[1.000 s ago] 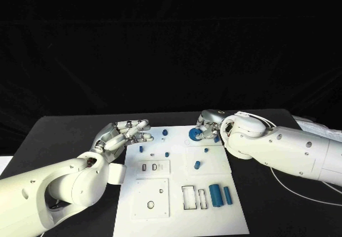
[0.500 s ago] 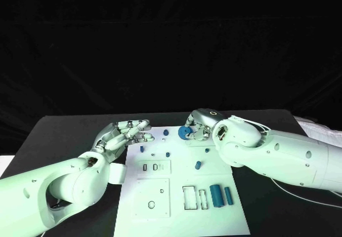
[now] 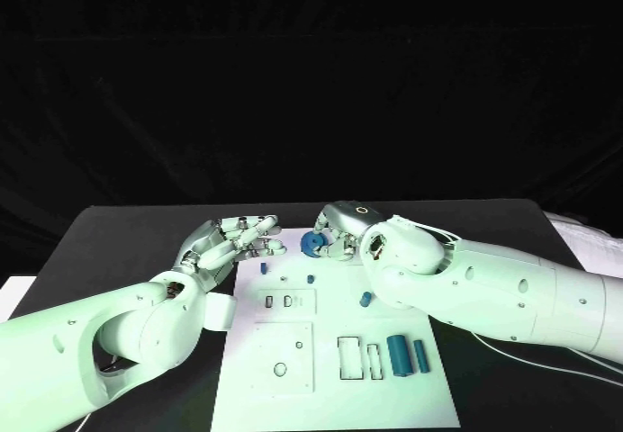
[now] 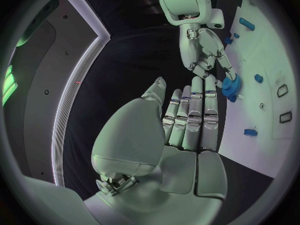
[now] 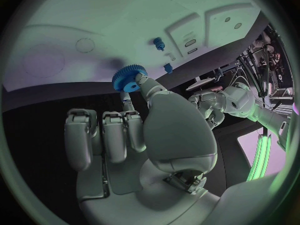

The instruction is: Assemble the parts on the task board

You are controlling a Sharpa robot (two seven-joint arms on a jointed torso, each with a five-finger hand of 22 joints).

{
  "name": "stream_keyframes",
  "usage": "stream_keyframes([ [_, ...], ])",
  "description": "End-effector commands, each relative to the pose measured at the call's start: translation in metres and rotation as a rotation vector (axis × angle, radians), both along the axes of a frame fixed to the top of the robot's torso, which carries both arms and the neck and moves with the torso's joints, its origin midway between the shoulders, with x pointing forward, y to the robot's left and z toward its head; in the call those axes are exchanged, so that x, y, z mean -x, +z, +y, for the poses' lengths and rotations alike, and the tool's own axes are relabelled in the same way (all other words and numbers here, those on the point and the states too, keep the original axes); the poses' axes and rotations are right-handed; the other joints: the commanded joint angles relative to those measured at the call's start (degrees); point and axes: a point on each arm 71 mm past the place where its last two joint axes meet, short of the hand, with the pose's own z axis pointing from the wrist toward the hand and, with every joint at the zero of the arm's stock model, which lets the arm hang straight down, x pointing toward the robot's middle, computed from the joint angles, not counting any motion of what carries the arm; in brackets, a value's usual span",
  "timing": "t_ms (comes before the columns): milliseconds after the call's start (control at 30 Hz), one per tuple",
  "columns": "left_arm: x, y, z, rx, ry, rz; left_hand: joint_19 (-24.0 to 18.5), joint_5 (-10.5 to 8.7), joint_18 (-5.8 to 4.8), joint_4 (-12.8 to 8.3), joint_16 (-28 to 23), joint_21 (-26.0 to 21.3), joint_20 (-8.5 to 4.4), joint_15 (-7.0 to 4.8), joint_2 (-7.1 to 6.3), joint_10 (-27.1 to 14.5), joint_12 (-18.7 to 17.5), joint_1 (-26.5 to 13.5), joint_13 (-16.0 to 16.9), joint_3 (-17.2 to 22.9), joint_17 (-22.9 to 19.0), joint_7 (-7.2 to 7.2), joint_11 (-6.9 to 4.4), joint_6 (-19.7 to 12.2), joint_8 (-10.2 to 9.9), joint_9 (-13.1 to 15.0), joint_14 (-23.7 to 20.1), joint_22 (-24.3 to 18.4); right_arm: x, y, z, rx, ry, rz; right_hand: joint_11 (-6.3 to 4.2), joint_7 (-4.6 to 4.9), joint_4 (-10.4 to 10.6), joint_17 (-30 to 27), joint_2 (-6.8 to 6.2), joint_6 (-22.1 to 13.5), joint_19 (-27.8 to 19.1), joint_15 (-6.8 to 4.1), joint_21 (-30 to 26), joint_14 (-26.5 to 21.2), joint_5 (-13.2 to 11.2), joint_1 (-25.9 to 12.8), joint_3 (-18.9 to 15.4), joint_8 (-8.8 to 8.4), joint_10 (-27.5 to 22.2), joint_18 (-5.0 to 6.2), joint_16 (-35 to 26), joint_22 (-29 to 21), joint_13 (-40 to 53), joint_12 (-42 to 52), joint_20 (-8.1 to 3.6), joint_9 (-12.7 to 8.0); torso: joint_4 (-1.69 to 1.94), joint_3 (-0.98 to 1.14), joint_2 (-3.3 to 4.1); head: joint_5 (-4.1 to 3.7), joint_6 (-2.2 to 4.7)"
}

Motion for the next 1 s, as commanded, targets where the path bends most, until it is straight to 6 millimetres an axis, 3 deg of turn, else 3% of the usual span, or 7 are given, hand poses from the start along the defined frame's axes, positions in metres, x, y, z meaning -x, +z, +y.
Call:
stream_keyframes([
  [33,0.0,0.002,-0.002,0.013,-0.019,-0.007,0.3,-0.32,0.68,-0.3,-0.2,-0.3,0.24,0.03,0.03,-0.4,-0.3,0.5,-0.1,-0.1,0.1,0.07,0.14,0.0,-0.4,0.0,0.1,-0.1,0.0,-0.005,0.006,0.018,0.006,0.005,-0.3,-0.94,0.1,6.5,0.13,1.4,1.2,-0.47,0.2,4.5,0.1,-0.5,0.4,0.11,3.6,-0.61,0.3,4.0,11.0,0.1,-0.51,0.5,-0.04,0.02,-0.02,0.15,-0.19],
  [433,0.0,0.002,-0.002,0.013,-0.019,-0.007,0.3,-0.32,0.68,-0.4,-0.2,-0.3,0.23,0.03,0.07,-0.4,-0.3,0.6,-0.1,0.0,0.1,0.07,0.14,0.0,-0.4,0.0,0.1,-0.1,-0.001,-0.019,0.02,0.025,0.023,0.03,-0.16,-0.76,0.2,6.3,-0.24,1.0,1.2,-0.37,0.2,4.5,-0.2,-1.2,0.6,-0.34,3.4,-0.61,0.2,4.0,10.8,-0.3,-0.44,0.4,-0.11,0.05,-0.01,0.44,-0.39],
  [533,0.0,0.002,-0.002,0.012,-0.019,-0.007,0.3,-0.32,0.68,-0.4,-0.2,-0.3,0.23,0.03,0.07,-0.4,-0.3,0.6,-0.1,0.0,0.1,0.07,0.14,0.0,-0.4,0.0,0.1,-0.1,-0.002,-0.02,0.02,0.024,0.021,0.033,0.07,-0.48,0.3,6.1,-0.61,0.3,1.2,-0.19,0.3,4.5,-1.5,-1.8,0.6,-0.95,3.3,-0.64,0.2,4.1,10.6,-0.6,-0.32,0.3,-0.2,0.06,-0.03,0.52,-0.37],
  [633,0.001,0.002,-0.002,0.013,-0.021,-0.006,0.3,-0.32,0.68,-0.4,-0.2,-0.3,0.23,0.03,0.07,-0.4,-0.3,0.6,-0.1,0.0,0.1,0.07,0.14,0.0,-0.4,0.0,0.1,-0.1,-0.003,-0.02,0.02,0.021,0.017,0.036,0.77,0.36,0.5,6.2,-1.66,-2.5,1.3,0.34,0.3,4.5,-4.2,-2.9,0.1,-2.52,2.6,-0.67,0.2,4.3,9.7,-1.9,0.05,-0.4,-0.2,0.05,-0.05,0.51,-0.4],
  [767,0.001,0.002,-0.002,0.013,-0.023,-0.005,0.3,-0.32,0.68,-0.4,-0.2,-0.3,0.23,0.03,0.07,-0.4,-0.3,0.6,-0.1,0.0,0.1,0.07,0.14,0.0,-0.4,0.0,0.1,-0.1,-0.005,-0.021,0.019,0.017,0.015,0.042,1.99,1.66,1.4,6.4,-3.05,-8.8,1.3,1.39,0.4,4.5,-6.6,-4.2,-1.5,-2.58,1.9,-0.71,0.2,4.4,8.7,-3.4,0.99,-1.2,-0.18,0.1,-0.02,0.44,-0.39],
  [1000,0.001,0.001,-0.002,0.012,-0.023,-0.003,0.3,-0.32,0.68,-0.4,-0.2,-0.3,0.23,0.03,0.07,-0.4,-0.3,0.6,-0.1,0.0,0.1,0.07,0.14,0.0,-0.4,0.0,0.1,-0.1,-0.004,-0.021,0.018,0.004,0.018,0.041,2.38,1.98,3.5,6.5,-3.88,-9.5,1.3,1.86,0.4,4.5,-6.5,-4.8,-3.4,-2.43,1.7,-0.69,0.3,4.5,8.6,-3.8,1.65,-0.9,-0.2,0.1,-0.04,0.36,-0.4],
])
